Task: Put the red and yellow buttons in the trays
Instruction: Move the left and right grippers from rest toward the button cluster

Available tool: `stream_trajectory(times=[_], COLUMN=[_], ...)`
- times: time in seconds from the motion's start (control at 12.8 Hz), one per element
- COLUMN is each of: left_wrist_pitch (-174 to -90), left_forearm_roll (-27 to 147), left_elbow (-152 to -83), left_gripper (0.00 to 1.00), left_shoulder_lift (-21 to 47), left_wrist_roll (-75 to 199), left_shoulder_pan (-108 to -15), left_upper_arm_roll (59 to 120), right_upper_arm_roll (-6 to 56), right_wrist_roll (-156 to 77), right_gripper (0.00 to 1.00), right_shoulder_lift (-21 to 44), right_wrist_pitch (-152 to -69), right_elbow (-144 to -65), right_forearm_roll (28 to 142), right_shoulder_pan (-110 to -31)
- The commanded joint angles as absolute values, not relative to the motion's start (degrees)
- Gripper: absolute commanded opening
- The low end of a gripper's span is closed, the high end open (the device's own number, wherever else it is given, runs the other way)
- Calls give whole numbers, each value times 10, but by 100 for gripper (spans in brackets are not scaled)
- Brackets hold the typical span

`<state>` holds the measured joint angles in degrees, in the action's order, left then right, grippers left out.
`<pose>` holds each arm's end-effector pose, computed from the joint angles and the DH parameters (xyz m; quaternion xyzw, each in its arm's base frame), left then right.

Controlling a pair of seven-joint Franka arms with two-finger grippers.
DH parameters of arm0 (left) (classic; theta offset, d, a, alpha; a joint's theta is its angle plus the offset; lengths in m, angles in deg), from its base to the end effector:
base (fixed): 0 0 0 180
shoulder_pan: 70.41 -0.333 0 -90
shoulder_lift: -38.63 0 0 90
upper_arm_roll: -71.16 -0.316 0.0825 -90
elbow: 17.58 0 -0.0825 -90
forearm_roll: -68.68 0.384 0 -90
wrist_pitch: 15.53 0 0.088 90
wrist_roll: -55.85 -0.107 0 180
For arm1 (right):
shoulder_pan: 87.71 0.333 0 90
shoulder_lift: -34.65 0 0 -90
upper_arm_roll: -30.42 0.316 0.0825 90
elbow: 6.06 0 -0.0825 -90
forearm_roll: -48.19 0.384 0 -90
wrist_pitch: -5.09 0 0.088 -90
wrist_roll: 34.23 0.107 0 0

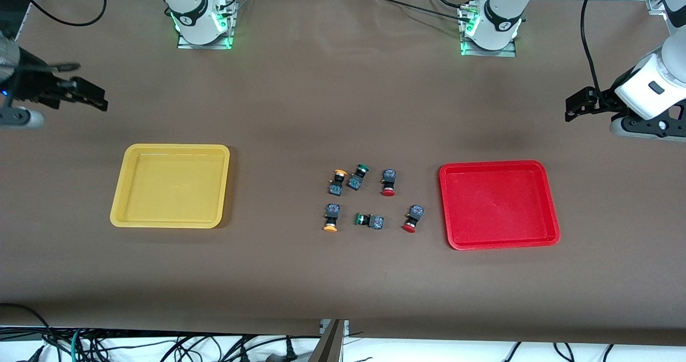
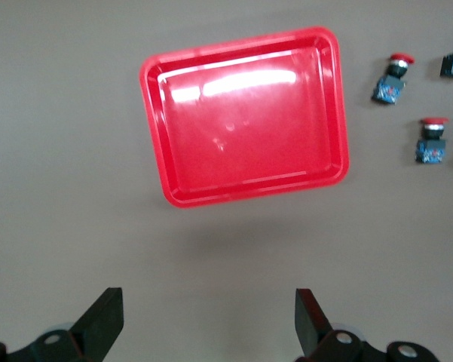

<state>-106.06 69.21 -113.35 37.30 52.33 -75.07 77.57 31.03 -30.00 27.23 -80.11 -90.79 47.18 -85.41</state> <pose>0.5560 -0.0154 0.5651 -0.9973 0.0463 0.0573 0.0024 0.5832 0.0272 0.5869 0.9981 -0.0117 -0.0600 0.0119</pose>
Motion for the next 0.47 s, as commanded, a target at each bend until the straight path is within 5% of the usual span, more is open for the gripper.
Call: stream_trajectory(times=[0.0, 0.39], left_wrist_pitch=[-1031, -1138], left_forearm_roll=[673, 660], left_elbow=[-1121, -1113], left_gripper=[100, 100], left_shoulder_lift=[342, 220], left_wrist_roll=[512, 527], left_shoulder_pan=[-745, -671], left_upper_arm_roll=[781, 780], right_upper_arm_roll=[327, 347], right_wrist_roll=[-298, -169], right_gripper=[100, 100], right_shoulder_lift=[231, 125], right_wrist_pitch=[-830, -955], right_elbow=[-905, -905], right_forearm_roll=[480, 497], right_shoulder_pan=[-859, -795])
